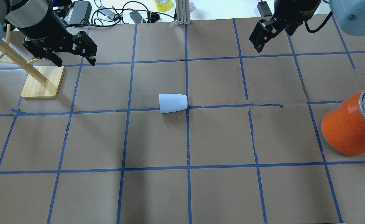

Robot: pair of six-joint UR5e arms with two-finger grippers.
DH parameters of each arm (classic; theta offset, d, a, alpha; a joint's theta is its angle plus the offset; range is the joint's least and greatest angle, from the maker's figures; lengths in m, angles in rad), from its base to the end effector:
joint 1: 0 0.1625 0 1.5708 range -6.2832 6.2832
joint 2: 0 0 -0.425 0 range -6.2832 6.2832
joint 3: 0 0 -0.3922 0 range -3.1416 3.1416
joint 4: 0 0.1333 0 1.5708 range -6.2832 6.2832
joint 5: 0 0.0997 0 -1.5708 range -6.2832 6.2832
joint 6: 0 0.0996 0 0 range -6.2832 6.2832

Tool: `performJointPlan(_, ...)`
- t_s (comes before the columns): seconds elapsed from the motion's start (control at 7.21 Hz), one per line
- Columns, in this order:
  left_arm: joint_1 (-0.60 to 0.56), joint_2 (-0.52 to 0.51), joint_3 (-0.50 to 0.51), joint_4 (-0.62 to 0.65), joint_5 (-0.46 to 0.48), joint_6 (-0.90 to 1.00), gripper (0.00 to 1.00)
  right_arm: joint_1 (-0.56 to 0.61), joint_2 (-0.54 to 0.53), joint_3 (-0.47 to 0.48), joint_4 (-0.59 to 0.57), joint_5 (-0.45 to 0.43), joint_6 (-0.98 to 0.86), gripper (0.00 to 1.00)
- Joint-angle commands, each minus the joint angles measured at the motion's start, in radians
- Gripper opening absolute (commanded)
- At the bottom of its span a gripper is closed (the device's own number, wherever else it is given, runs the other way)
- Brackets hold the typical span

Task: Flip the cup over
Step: 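Raise the right gripper and withdraw it toward its start position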

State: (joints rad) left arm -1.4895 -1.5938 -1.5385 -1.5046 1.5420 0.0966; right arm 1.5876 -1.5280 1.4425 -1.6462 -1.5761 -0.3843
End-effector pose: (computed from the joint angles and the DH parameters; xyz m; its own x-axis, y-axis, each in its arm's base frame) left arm -0.0944 -0.5183 0.4993 -0.9996 0.0172 0.0213 0.0155 0.9968 -0.0778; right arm 0.1415 -0.5210 0.5383 -0.9207 -0.3848 0.0649 -0.3902 0.9090 -0.1466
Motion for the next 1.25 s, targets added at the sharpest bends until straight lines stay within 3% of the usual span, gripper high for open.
performJointPlan(0.0, 0.0, 0.0, 0.0, 0.0, 0.0, 0.0, 1.0, -0.061, -0.014, -0.02, 0.017, 0.008, 0.091, 1.0)
performJointPlan(0.14, 0.0, 0.0, 0.0, 0.0, 0.0, 0.0, 1.0, -0.075, -0.026, -0.019, 0.099, 0.011, 0.123, 1.0)
performJointPlan(0.83, 0.0, 0.0, 0.0, 0.0, 0.0, 0.0, 1.0, -0.057, -0.043, -0.027, 0.111, 0.01, 0.405, 1.0)
performJointPlan(1.11, 0.0, 0.0, 0.0, -0.003, 0.0, 0.0, 1.0, -0.018, -0.041, -0.024, 0.103, -0.001, 0.433, 1.0)
